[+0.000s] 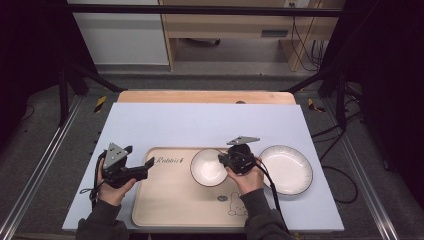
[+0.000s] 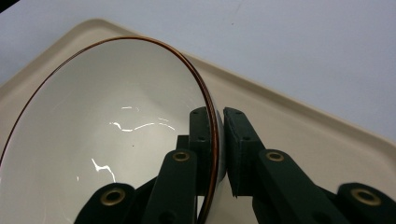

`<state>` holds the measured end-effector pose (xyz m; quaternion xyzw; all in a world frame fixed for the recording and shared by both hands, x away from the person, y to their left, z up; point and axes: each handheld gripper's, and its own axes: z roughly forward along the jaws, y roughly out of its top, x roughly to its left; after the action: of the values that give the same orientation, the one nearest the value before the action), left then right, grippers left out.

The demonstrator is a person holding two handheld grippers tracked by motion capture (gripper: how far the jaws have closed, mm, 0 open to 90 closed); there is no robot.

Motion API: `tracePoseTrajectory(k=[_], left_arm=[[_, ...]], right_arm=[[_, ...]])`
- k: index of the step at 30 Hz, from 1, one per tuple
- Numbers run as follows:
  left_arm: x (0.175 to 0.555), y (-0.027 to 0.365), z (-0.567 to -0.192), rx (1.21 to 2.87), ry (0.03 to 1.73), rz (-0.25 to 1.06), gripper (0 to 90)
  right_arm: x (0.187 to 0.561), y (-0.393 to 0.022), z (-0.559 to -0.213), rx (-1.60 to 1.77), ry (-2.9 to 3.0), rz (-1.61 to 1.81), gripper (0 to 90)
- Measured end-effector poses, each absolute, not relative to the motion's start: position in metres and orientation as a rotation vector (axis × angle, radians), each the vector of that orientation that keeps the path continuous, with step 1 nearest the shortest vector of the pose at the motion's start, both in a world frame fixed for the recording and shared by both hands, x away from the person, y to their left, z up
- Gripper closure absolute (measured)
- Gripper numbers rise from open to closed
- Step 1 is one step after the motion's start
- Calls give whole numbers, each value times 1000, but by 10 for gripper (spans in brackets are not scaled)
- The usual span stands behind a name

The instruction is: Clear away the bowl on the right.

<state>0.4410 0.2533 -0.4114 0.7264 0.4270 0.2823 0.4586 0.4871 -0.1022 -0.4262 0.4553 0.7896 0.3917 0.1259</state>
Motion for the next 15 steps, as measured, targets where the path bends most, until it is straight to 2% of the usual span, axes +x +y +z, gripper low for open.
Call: tracePoseTrajectory(k=[15], left_arm=[[441, 253, -412, 1794, 1051, 694, 129]], right_arm=[[490, -97, -436, 1334, 2334, 1114, 821]])
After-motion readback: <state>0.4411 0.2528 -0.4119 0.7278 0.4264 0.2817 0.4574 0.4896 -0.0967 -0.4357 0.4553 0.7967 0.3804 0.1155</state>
